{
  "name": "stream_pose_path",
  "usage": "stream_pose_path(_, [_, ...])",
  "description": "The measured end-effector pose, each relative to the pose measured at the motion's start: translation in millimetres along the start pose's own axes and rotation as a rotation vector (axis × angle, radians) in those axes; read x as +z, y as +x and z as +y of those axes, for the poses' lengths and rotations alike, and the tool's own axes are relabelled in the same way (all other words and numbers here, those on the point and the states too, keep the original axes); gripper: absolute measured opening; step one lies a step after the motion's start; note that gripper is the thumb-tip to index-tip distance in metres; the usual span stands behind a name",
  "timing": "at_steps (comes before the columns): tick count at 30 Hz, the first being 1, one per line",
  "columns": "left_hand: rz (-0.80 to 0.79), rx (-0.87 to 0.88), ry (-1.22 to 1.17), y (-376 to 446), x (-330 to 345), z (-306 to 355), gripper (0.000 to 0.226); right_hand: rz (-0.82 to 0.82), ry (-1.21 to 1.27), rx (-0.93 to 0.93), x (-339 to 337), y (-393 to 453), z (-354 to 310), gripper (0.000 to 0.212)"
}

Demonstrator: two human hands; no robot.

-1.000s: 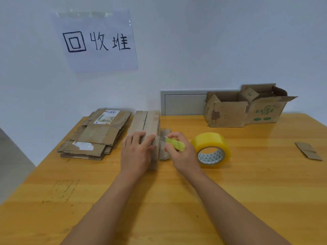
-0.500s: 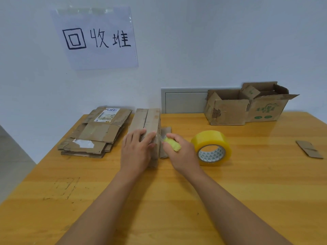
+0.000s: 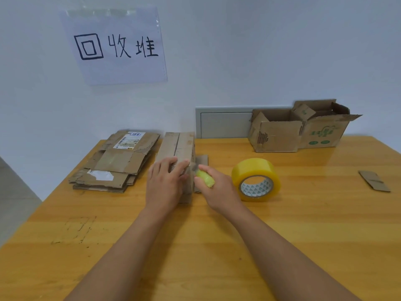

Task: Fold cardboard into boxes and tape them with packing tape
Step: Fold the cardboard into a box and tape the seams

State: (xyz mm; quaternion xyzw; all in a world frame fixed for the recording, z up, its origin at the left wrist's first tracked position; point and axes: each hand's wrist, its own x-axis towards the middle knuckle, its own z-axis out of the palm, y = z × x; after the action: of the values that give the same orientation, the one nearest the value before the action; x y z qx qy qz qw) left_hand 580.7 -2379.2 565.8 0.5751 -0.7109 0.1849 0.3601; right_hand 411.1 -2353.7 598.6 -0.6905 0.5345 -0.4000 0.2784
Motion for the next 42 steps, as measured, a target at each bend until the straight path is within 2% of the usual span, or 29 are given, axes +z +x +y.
stream_pose_path(5, [-0.013,0.004,-0.012,-0.5,-0.7,-2.3,0.037,0.084,0.057,-0.001,3.0,-7.1,-1.2,0.039])
stream_pose_path(10, [-0.052,-0.009,-0.022,0.3,-3.4,-1.9,0.040,0.032,0.053,-0.068,-3.1,-19.5,-6.3,0.033])
stream_pose_path(15, [-0.102,-0.015,-0.016,0.7,-8.3,-1.7,0.043,-0.029,0.170,-0.069,-13.6,-39.1,0.8,0.021])
stream_pose_path(19, [-0.121,0.002,0.000,3.5,-14.1,-2.6,0.042,-0.216,0.265,0.080,-30.2,-59.9,31.3,0.025])
stream_pose_path(23, [-0.133,0.028,0.019,4.9,-17.8,-0.8,0.039,-0.468,0.127,0.121,-44.3,-69.8,50.4,0.022])
stream_pose_path(26, [-0.111,-0.023,-0.023,3.9,-20.0,1.6,0.040,-0.527,-0.003,0.119,-53.4,-67.5,51.6,0.027])
stream_pose_path(29, [-0.100,0.009,0.002,-0.6,-18.6,-0.5,0.035,-0.560,-0.124,0.059,-65.5,-62.7,57.8,0.045])
stream_pose_path(32, [-0.113,-0.082,-0.016,-2.7,-17.7,-4.9,0.035,-0.489,-0.077,0.083,-76.7,-59.4,59.2,0.059])
stream_pose_path(36, [-0.149,-0.165,-0.108,-4.6,-16.8,-6.0,0.038,-0.248,0.088,0.037,-64.8,-51.9,40.7,0.035])
stream_pose_path(38, [-0.142,-0.207,-0.139,-4.9,-16.6,-3.5,0.041,-0.188,0.083,-0.022,-45.8,-39.1,25.9,0.034])
stream_pose_path(42, [-0.093,-0.269,-0.191,-7.1,-13.4,0.6,0.052,-0.161,0.055,-0.066,-6.6,-2.5,1.3,0.063])
